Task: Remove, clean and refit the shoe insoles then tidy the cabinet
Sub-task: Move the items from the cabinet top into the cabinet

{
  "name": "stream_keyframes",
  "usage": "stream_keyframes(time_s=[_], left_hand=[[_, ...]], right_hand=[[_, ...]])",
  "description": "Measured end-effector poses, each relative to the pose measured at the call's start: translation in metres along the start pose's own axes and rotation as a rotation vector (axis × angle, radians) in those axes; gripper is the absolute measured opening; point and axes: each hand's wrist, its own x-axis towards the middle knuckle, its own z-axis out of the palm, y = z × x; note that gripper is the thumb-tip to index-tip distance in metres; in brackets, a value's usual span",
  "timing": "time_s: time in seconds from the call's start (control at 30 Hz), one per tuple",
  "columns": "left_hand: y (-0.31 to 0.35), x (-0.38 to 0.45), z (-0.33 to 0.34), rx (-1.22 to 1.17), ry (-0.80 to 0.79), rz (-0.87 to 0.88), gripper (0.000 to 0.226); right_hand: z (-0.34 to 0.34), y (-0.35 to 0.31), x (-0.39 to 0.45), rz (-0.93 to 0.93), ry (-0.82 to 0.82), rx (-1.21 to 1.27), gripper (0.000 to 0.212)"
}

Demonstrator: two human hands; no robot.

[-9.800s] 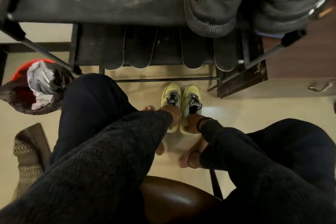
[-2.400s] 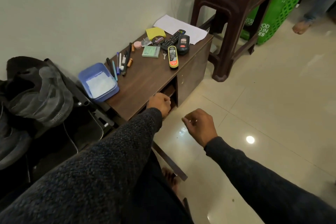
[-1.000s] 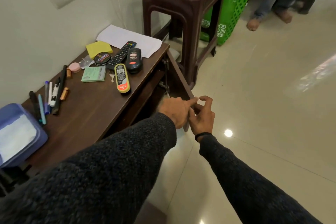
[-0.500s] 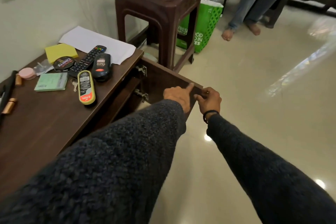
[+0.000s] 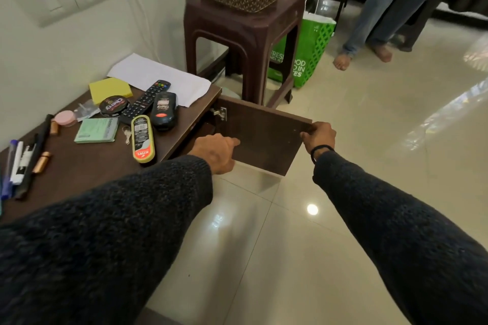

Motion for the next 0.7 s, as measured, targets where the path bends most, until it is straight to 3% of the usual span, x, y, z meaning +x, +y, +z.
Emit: stream_keyframes(time_s=[0.23,0.4,0.7], left_hand=[[-0.011,-0.047,-0.008,0.028,-0.012,-0.025,0.059],[-0.031,-0.093,-0.023,0.043,-0.044,-0.078,0.060],[-0.084,-0.199,-0.038,-0.019,0.033,-0.240,0.060]], right_hand=[[0.010,-0.010,-0.057,0.091,-0.017,0.062,0.041],[0.022,-0.032,-0.119,-0.054,-0.139,0.008,0.033],[0.003,-0.111,-0.244,-0.341,-0.302,-0.027,0.028]])
